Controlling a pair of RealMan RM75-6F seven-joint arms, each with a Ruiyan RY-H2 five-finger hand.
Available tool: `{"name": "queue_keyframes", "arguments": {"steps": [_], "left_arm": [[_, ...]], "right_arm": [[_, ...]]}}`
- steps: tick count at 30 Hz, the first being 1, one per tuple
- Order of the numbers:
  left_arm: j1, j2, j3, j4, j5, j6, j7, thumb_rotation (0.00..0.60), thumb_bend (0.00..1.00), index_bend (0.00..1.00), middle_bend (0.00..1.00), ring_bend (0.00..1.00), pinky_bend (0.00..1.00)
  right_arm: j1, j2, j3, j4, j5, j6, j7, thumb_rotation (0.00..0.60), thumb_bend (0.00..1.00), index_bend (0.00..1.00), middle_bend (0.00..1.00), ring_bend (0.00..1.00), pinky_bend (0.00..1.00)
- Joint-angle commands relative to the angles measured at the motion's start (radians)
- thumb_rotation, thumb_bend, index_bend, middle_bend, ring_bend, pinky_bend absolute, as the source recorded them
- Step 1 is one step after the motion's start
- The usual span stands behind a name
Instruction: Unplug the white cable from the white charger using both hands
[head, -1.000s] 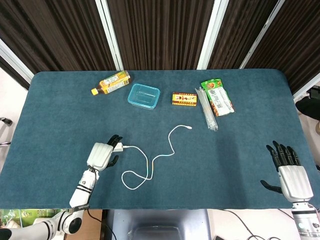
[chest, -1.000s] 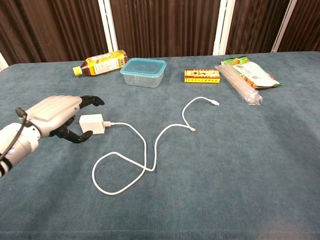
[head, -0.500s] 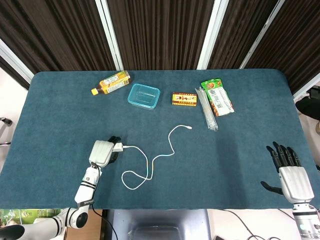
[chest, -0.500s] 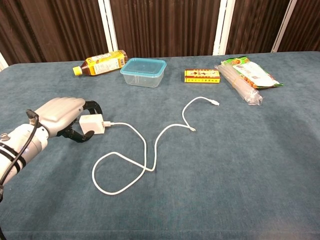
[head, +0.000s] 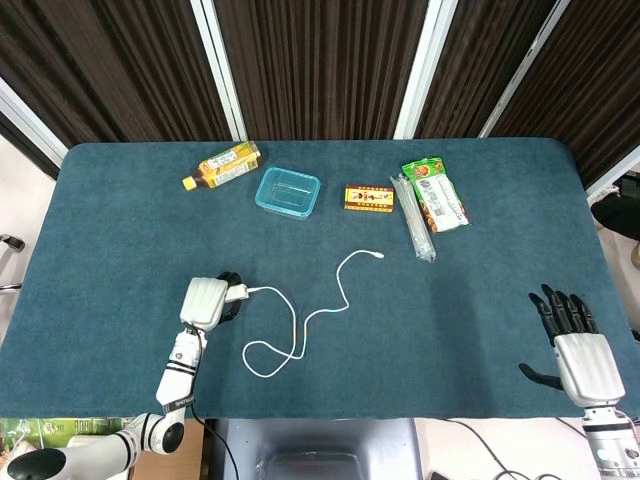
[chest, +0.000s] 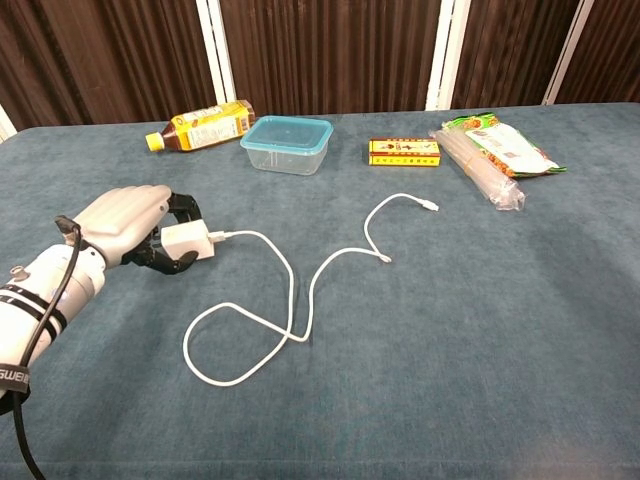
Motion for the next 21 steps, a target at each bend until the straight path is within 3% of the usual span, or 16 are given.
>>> {"name": "queue_keyframes", "arguments": {"steps": [1, 4, 12, 21], "left_arm": [[0.016, 0.025, 0.023, -0.065, 0.028, 0.027, -0.019, 0.600, 0.49, 0.72, 0.75, 1.00, 1.00], [0.034, 0.068, 0.047, -0.159, 0.047, 0.045, -0.004, 0.600, 0.51, 0.73, 0.76, 1.00, 1.00], [0.086, 0.200, 0.096, -0.468, 0.073, 0.096, 0.095, 0.600, 0.52, 0.73, 0.77, 1.00, 1.00], [0.098, 0.233, 0.104, -0.600, 0.059, 0.114, 0.228, 0.600, 0.52, 0.73, 0.77, 1.00, 1.00]], "right_arm": [[0.020, -0.025, -0.015, 0.017, -0.057, -0.008, 0.027, 0.600, 0.09, 0.00, 0.00, 0.00, 0.00], [0.041, -0.063, -0.015, 0.031, -0.113, 0.003, 0.058, 0.600, 0.09, 0.02, 0.00, 0.00, 0.00], [0.157, -0.118, 0.014, -0.078, -0.148, -0.122, 0.042, 0.600, 0.17, 0.30, 0.02, 0.00, 0.00], [0.326, -0.344, 0.152, -0.127, -0.010, -0.287, -0.091, 0.600, 0.30, 0.53, 0.12, 0.00, 0.00]]}}
